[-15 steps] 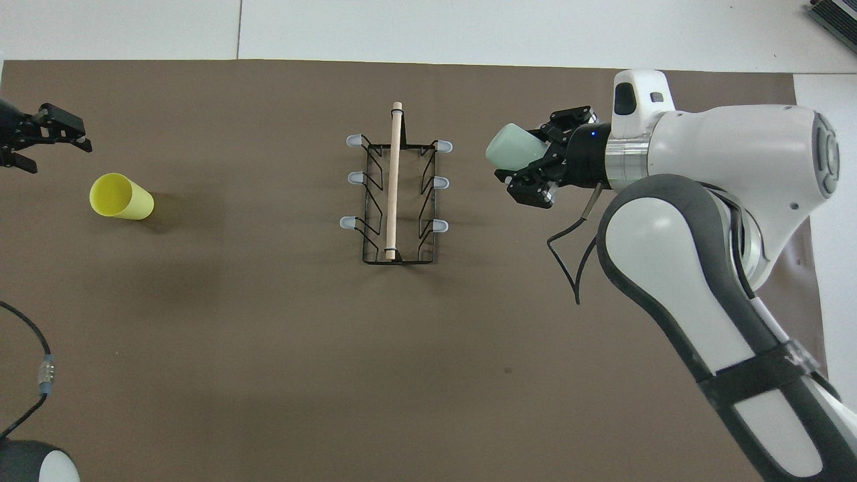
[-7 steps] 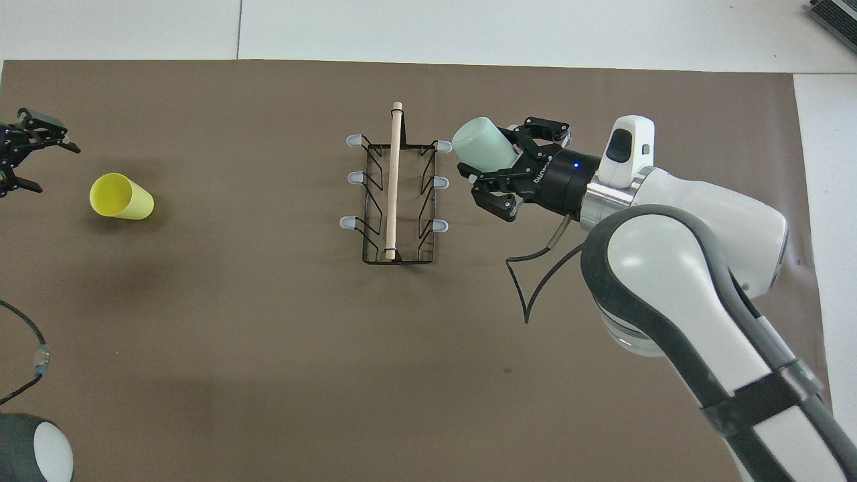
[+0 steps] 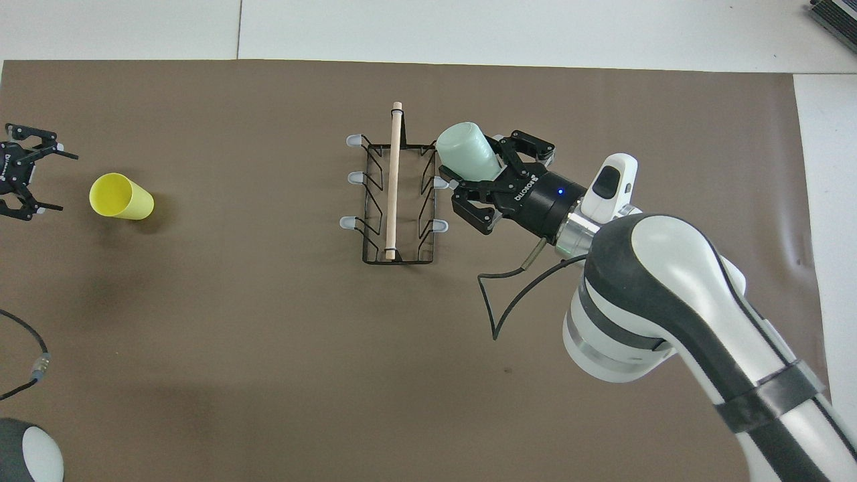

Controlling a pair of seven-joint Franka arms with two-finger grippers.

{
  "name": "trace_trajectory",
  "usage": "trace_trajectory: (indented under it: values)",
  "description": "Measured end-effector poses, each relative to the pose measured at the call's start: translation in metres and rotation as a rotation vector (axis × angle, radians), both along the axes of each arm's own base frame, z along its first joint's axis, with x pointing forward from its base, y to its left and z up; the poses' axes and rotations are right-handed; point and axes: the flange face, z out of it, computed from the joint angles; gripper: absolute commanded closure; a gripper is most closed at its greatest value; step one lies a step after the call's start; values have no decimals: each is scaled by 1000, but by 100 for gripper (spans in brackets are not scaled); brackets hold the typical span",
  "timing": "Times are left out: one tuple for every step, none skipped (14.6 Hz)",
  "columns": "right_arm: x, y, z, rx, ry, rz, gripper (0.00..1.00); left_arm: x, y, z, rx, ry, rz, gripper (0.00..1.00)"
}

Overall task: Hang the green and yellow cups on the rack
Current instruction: 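Hang the green cup on a rack peg while the left gripper reaches the yellow cup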

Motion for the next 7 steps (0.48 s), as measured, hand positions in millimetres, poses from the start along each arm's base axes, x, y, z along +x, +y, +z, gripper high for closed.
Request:
trace_trajectory:
  values:
    - [-4,3,-6,19,-6,-8,100,-5,-1,-5,-37,14,57,0]
    - [-9,6,-12,35,-11,-8,100,-11,-2,-9,-74,29,119,0]
    - [-14,9,-20,46,-17,-6,100,-18,1,-12,-104,47,179,0]
    - [-19,11,-27,61,-25,3,100,-26,5,-15,-127,64,231,0]
    - [-25,14,-37,83,-37,15,100,-33,10,-18,-150,76,288,0]
    - [-30,17,-47,104,-51,24,100,-40,15,-22,-167,82,346,0]
    - [-35,18,-55,119,-62,30,100,-47,19,-29,-183,86,396,0]
